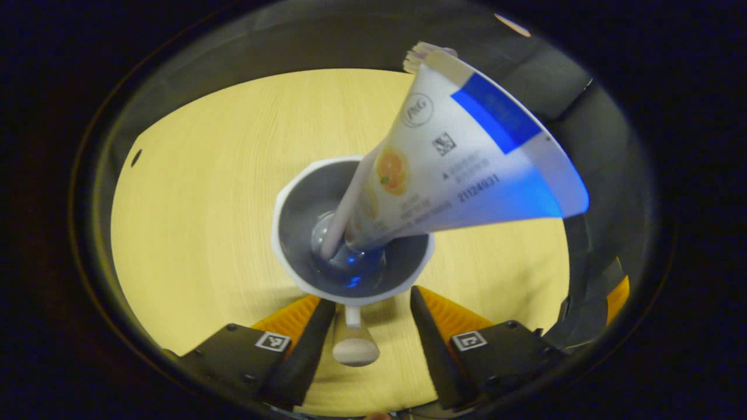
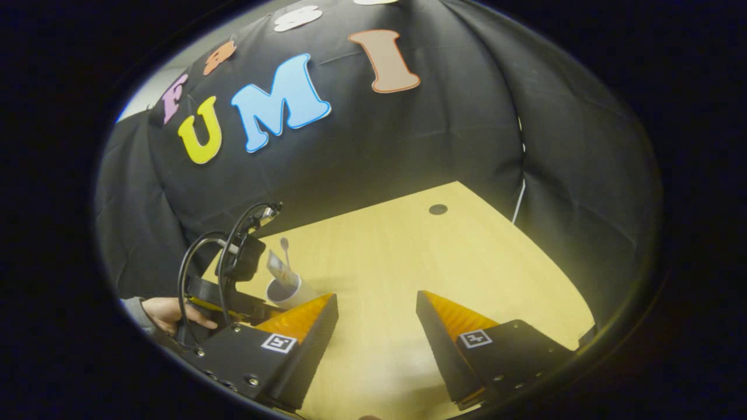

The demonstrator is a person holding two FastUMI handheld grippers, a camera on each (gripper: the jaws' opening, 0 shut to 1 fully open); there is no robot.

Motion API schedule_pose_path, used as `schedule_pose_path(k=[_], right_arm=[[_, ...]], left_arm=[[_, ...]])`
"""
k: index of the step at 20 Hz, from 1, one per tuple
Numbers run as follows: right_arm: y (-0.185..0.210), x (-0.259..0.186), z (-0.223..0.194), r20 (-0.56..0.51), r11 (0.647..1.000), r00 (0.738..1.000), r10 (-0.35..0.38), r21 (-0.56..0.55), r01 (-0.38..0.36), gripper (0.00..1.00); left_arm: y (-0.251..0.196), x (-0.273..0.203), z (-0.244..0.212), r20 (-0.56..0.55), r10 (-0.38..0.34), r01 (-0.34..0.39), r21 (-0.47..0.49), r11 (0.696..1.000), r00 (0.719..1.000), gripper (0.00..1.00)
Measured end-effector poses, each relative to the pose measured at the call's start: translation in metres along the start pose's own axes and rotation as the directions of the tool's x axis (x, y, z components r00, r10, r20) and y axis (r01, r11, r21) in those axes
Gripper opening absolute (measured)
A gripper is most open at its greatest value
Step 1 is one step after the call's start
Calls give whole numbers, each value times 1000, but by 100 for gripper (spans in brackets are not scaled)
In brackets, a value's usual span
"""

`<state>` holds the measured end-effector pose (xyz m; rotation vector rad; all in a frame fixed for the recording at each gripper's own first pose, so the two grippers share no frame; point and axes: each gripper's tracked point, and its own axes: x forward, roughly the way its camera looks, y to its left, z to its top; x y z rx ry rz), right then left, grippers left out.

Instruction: Put the toothbrush and toothpaste on the desktop into the cup, then pick up the cup and place it on the coaster on the desktop.

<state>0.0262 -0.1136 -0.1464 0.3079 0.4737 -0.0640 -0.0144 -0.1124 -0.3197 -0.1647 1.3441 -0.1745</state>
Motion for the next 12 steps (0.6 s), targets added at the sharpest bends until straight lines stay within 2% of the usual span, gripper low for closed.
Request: schedule_pose_path(k=[2, 3, 4, 6, 7, 10, 12], right_arm=[[7, -4, 6, 13, 998, 1000, -10, -58, 11, 86], [10, -5, 11, 24, 997, 1000, -14, -79, 16, 86], [13, -5, 16, 35, 995, 999, -17, -94, 20, 86], [22, -7, 22, 49, 994, 999, -14, -112, 19, 86], [28, -9, 25, 55, 993, 998, -11, -116, 18, 86], [42, -16, 33, 82, 992, 997, -10, -127, 20, 86], [54, -20, 33, 92, 989, 996, -1, -146, 15, 86]], left_arm=[[-1, -9, 2, 19, -5, 5, 14, 1000, 1000, 97], [-2, -15, 4, 31, -16, 15, 20, 1000, 999, 94], [-2, -24, 6, 42, -25, 24, 23, 999, 999, 98], [0, -45, 13, 82, -38, 36, 25, 999, 996, 94], [3, -57, 17, 106, -41, 38, 29, 999, 993, 98], [12, -98, 31, 183, -52, 46, 38, 998, 982, 98], [14, -110, 16, 235, -53, 43, 46, 998, 970, 98]])
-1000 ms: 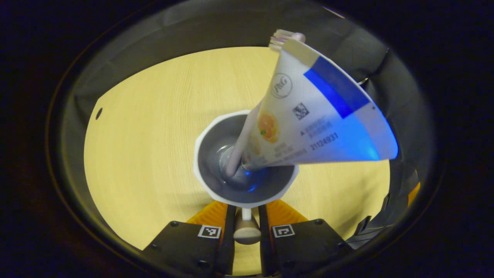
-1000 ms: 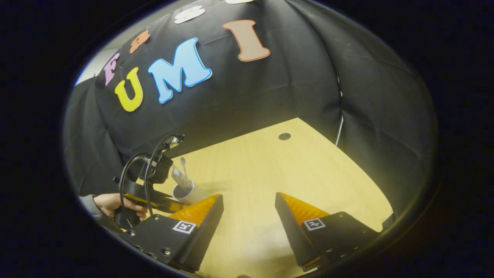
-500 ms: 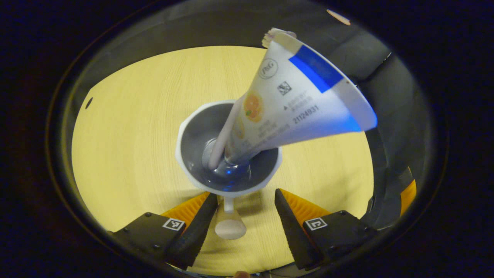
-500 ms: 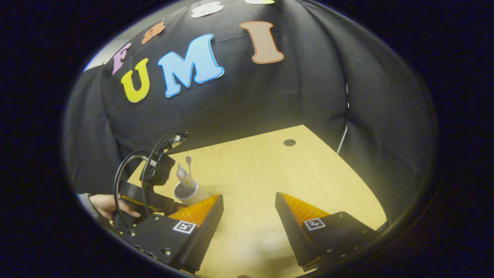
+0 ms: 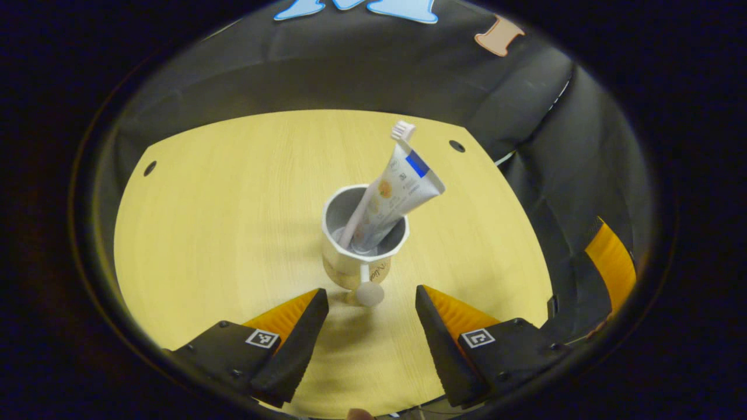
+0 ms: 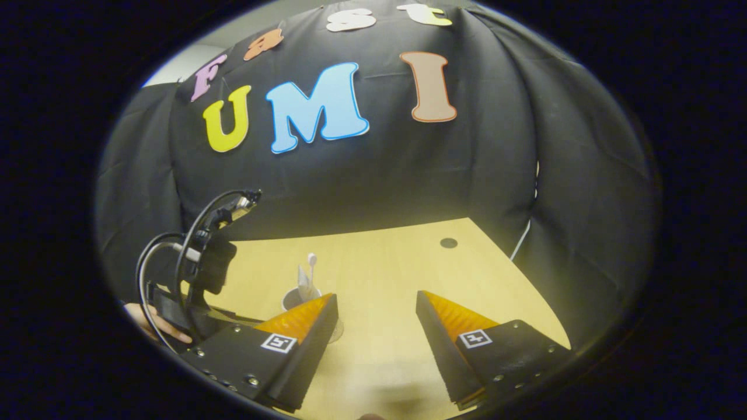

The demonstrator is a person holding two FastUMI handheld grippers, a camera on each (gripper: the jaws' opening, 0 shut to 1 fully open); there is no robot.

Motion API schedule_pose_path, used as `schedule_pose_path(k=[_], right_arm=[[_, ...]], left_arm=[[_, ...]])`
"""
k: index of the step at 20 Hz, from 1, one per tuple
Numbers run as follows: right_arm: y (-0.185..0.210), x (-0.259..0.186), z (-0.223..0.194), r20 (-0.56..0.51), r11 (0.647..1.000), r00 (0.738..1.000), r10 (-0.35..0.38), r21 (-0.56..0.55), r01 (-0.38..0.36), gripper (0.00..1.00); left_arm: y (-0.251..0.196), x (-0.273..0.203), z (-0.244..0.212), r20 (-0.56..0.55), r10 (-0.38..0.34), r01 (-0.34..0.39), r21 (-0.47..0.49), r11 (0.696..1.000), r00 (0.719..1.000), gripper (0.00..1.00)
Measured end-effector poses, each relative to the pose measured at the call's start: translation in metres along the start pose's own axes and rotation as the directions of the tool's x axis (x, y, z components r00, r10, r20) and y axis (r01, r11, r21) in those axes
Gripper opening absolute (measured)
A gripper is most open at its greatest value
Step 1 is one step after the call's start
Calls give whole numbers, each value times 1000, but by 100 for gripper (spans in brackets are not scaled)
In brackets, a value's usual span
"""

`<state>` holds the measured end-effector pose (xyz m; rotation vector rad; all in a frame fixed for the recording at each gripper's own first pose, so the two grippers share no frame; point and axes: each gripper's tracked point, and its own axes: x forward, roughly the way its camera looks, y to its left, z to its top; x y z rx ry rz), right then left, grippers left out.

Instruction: Put the toothbrush and toothpaste on the desktop into the cup, then pick up the cup and place it on the coaster on the desktop.

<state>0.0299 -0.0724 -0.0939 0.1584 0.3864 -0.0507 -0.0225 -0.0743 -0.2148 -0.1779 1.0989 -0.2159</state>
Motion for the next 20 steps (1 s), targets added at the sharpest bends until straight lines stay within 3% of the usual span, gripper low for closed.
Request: schedule_pose_path(k=[5, 8, 9, 10, 11, 12, 15, 17, 18, 20], right_arm=[[29, -15, 4, 9, 998, 999, 34, -44, -34, 86], [46, -21, 7, 12, 998, 999, 52, -42, -51, 86], [49, -24, 9, 15, 998, 999, 53, -38, -52, 82], [53, -25, 11, 20, 998, 998, 51, -32, -50, 86], [57, -26, 13, 26, 999, 998, 49, -25, -48, 86], [61, -27, 15, 32, 999, 998, 48, -23, -47, 86], [64, -27, 24, 67, 999, 997, 24, -47, -21, 86], [69, -31, 37, 116, 998, 993, 29, -62, -22, 86], [72, -33, 45, 149, 997, 988, 38, -72, -27, 86], [75, -36, 58, 201, 995, 979, 40, -96, -21, 81]], left_arm=[[26, -59, 18, 161, 39, -38, -6, 999, 986, 97], [43, -88, 33, 300, 84, -83, -17, 996, 950, 97], [47, -99, 39, 349, 94, -94, -17, 995, 933, 97], [51, -109, 44, 398, 103, -106, -14, 994, 911, 93], [53, -119, 49, 445, 105, -113, -9, 994, 890, 97], [54, -128, 53, 494, 106, -118, -8, 993, 863, 93], [62, -168, 68, 626, 107, -135, -3, 991, 773, 97], [66, -190, 78, 691, 108, -153, 4, 988, 715, 93], [63, -197, 82, 711, 108, -161, 7, 987, 695, 97], [63, -210, 88, 741, 105, -169, 12, 985, 664, 93]])
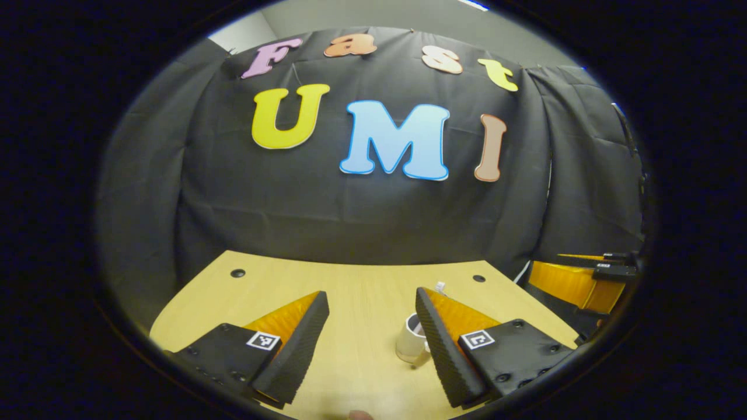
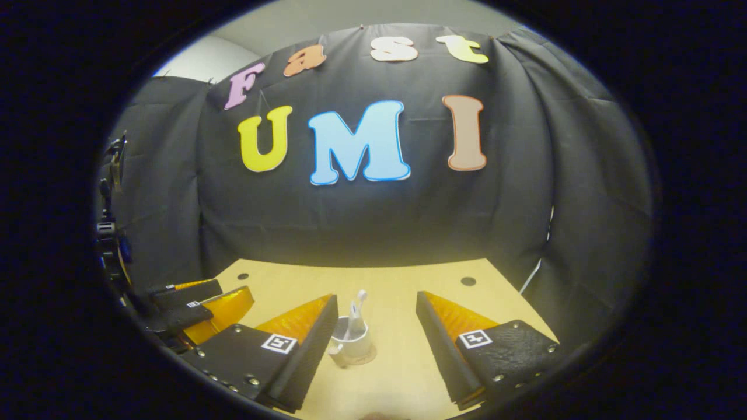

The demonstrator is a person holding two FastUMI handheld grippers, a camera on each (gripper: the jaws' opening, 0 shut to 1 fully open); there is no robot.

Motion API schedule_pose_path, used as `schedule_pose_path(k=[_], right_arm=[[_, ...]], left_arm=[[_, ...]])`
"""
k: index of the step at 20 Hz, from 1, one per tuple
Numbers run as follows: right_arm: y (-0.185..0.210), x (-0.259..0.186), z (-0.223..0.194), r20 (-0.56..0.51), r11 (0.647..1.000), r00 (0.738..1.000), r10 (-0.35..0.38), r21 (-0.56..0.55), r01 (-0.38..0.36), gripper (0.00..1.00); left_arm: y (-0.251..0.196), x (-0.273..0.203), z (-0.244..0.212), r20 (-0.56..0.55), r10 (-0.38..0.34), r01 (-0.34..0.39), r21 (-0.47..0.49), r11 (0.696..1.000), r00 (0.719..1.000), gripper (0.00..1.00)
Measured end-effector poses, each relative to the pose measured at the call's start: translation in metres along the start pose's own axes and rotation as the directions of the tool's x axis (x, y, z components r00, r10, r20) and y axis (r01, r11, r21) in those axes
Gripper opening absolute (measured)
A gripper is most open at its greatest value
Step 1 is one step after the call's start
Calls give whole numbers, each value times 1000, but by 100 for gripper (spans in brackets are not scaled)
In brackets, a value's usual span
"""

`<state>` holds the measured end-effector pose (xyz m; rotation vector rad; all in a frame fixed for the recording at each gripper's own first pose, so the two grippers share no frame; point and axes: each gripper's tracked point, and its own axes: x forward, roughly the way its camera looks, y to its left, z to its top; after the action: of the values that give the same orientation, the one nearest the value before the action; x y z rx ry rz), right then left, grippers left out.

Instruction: Put the toothbrush and toothpaste on the desktop into the cup, then pick up the cup and place it on the coaster on the desktop.

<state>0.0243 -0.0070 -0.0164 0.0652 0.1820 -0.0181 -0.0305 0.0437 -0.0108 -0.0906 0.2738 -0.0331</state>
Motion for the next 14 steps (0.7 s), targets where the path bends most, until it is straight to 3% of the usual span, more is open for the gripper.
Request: schedule_pose_path(k=[1, 7, 14], right_arm=[[1, -1, 5, 20, 1000, 1000, -4, -16, 4, 85], [5, -7, 15, 72, 998, 997, -12, -57, 17, 86], [-1, -7, 23, 108, 997, 994, -10, -75, 18, 86]], left_arm=[[2, -3, 10, 31, -1, 1, 7, 1000, 1000, 93], [-11, -12, 26, 98, -42, 40, 21, 999, 994, 100], [-19, -19, 23, 100, -36, 38, -23, 999, 994, 94]])
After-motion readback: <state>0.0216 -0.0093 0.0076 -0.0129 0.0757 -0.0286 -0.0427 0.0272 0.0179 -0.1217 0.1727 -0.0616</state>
